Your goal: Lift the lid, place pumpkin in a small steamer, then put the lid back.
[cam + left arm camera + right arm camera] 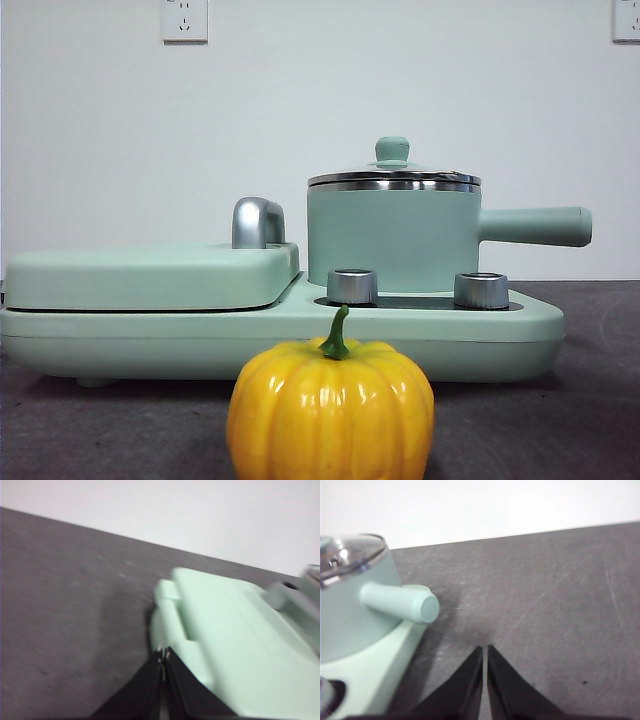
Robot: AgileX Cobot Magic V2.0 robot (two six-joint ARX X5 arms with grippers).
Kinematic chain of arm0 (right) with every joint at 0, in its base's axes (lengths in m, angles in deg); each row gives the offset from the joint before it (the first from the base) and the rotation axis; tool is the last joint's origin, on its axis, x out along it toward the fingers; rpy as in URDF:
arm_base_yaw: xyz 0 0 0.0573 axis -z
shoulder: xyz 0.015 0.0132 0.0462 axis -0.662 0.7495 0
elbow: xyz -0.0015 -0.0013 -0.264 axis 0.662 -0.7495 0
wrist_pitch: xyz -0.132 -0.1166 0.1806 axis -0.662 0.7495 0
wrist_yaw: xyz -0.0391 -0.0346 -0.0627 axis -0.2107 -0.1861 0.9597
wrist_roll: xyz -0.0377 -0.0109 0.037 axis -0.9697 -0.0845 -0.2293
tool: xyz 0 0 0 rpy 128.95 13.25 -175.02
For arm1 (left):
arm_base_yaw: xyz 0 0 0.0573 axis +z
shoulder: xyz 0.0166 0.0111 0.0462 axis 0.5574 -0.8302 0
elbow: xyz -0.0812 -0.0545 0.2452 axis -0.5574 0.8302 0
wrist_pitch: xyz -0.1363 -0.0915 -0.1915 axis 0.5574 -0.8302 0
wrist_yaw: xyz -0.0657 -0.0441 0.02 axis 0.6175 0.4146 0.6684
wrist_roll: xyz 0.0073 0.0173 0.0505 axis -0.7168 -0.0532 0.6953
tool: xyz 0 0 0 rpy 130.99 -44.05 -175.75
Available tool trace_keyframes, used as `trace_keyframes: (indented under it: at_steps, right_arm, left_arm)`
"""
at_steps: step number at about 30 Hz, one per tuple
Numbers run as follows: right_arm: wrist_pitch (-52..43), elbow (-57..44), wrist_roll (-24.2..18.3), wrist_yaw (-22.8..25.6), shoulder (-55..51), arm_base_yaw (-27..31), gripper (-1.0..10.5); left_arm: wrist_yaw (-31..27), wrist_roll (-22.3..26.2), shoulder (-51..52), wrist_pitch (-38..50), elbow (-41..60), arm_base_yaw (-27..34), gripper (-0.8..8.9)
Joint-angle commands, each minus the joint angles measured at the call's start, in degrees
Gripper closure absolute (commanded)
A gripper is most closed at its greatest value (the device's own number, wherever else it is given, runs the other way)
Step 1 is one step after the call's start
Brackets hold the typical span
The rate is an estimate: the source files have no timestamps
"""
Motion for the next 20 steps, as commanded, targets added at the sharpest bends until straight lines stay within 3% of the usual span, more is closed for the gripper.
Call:
trace_keyframes:
  at_steps: [1, 6, 9, 14, 20]
  right_arm:
    - [1.6, 4.7, 7.5, -0.1, 0.7, -0.5, 9.3]
    - [9.0, 14.4, 8.7, -1.0, 5.0, -1.8, 9.3]
    - [12.9, 20.9, 8.5, -3.2, 8.8, -2.5, 9.3]
    - [19.3, 31.3, 6.2, -10.3, 15.9, -3.1, 9.3]
    - [26.5, 41.9, -0.5, -21.4, 24.2, -3.2, 9.3]
  left_arm:
    - [0.2, -2.4, -2.1, 0.0, -4.3, -1.0, 8.04]
    - [1.2, -2.9, -10.4, -3.9, -12.9, -3.9, 8.04]
    - [4.9, -2.9, -17.0, -5.1, -18.6, -5.7, 8.04]
    - [11.8, -2.0, -28.7, -9.7, -29.1, -8.9, 8.04]
    - [20.3, 2.9, -40.0, -14.3, -40.1, -13.5, 8.04]
